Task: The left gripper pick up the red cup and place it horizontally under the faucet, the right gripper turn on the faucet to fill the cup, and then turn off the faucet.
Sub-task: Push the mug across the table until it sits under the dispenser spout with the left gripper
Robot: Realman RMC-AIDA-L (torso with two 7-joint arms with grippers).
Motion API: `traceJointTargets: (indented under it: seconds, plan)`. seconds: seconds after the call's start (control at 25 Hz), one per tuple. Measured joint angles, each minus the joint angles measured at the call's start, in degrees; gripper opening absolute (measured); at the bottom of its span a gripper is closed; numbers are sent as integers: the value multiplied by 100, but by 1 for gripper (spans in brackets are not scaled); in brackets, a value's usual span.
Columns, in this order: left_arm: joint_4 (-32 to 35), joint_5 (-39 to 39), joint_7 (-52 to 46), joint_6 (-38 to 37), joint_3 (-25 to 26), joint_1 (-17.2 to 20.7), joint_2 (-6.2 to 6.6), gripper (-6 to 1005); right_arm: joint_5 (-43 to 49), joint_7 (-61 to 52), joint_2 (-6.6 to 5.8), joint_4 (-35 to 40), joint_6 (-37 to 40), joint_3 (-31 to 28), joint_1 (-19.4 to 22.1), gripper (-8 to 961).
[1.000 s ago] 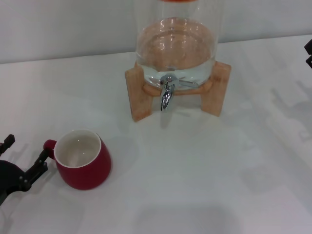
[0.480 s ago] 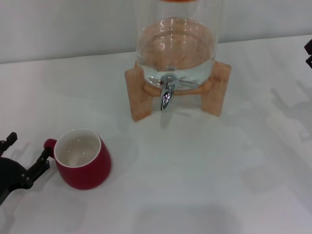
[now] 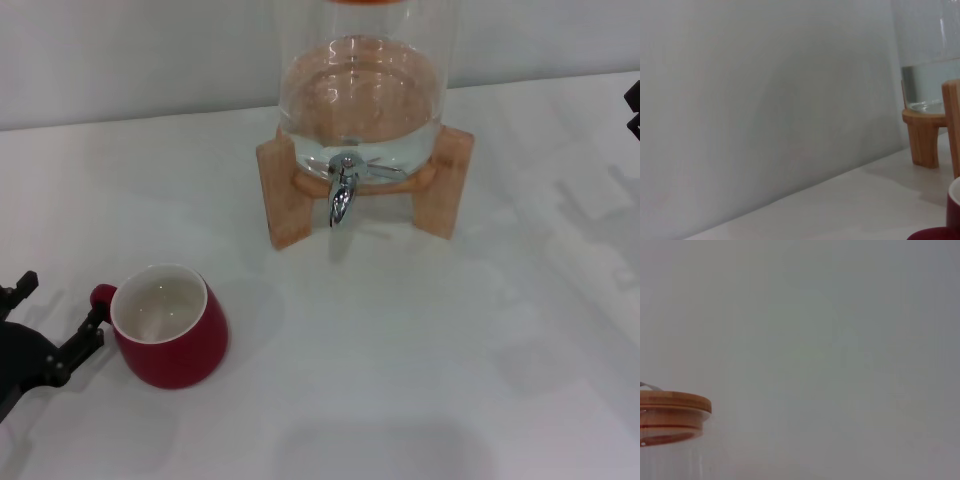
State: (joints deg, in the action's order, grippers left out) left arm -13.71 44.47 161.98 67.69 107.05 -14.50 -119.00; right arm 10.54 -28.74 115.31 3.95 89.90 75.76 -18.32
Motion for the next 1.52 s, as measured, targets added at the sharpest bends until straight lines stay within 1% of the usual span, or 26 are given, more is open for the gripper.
traceJointTargets:
  seconds: [0.84, 1.52]
  plan:
    - [-2, 21, 0, -72, 8, -45, 10, 861, 0, 6, 0, 7, 0, 0, -15, 851]
    - [-131, 27, 0, -173, 9, -53, 18, 862, 0, -1, 9, 19, 0, 0, -18, 851]
